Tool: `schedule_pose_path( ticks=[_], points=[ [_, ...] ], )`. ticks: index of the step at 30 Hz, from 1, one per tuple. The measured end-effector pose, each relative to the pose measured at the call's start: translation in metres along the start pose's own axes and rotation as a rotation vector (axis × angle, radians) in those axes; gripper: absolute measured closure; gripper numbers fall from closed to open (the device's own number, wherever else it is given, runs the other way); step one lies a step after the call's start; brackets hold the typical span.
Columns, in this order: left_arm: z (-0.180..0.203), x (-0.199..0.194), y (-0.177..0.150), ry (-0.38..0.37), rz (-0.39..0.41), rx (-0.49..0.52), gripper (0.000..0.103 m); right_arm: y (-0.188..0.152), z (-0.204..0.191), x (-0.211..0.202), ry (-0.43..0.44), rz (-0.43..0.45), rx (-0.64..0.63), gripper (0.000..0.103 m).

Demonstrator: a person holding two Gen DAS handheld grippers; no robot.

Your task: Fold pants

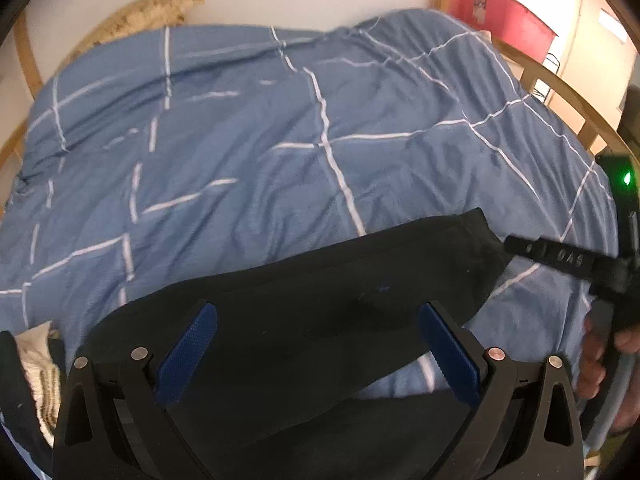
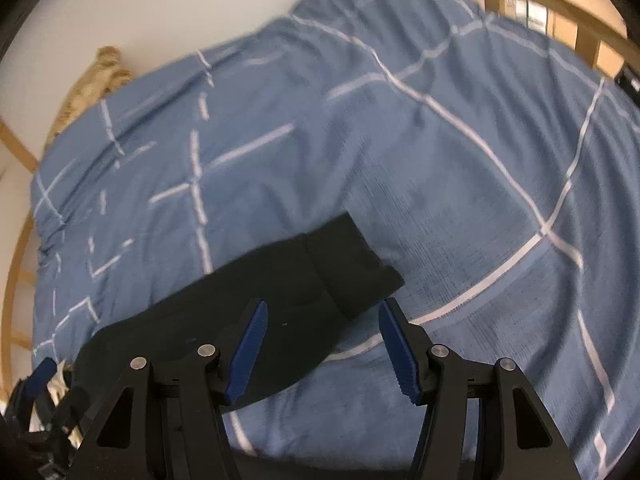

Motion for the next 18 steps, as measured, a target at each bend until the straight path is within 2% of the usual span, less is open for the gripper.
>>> schedule_pose_path(
  ticks=[6, 9, 10, 12, 13, 14, 16, 18],
  points=[
    [0.009, 0.024, 0.018, -0.025, -0.106, -0.042, 0.001, 0.003, 0.015, 0.033, 0.01, -0.099, 0.049, 0.045],
    [0.012, 0.027, 0.022, 0.0, -0.113, -0.028, 0.001, 0.005, 0.019, 0.047, 0.055, -0.124, 0.075, 0.047],
    [0.013, 0.028, 0.022, 0.009, -0.106, -0.015, 0.001, 0.005, 0.019, 0.052, 0.06, -0.128, 0.072, 0.051],
    [0.015, 0.026, 0.021, 0.024, -0.083, 0.014, 0.001, 0.005, 0.016, 0.056, 0.062, -0.13, 0.047, 0.083],
    [0.015, 0.026, 0.021, 0.03, -0.075, 0.025, 0.001, 0.006, 0.014, 0.055, 0.065, -0.113, 0.028, 0.088],
    [0.016, 0.025, 0.021, 0.031, -0.066, 0.036, 0.001, 0.008, 0.012, 0.049, 0.053, -0.079, 0.003, 0.09],
    [0.017, 0.025, 0.019, 0.027, -0.046, 0.051, 0.001, 0.009, 0.01, 0.039, -0.047, -0.032, -0.047, 0.09],
    [0.016, 0.026, 0.017, 0.021, -0.033, 0.044, 0.001, 0.009, 0.009, 0.039, -0.138, -0.026, -0.081, 0.091]
  ],
)
Point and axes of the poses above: each gripper's, at about its wrist camera, not at the fingertips, and x roughly the way its jaws point, z to its right, y to its top, the point moved 2 cm from there along x, roughly the way its jaws point, and after that the axes turned 9 degrees about -x, right-handed, at the moved point
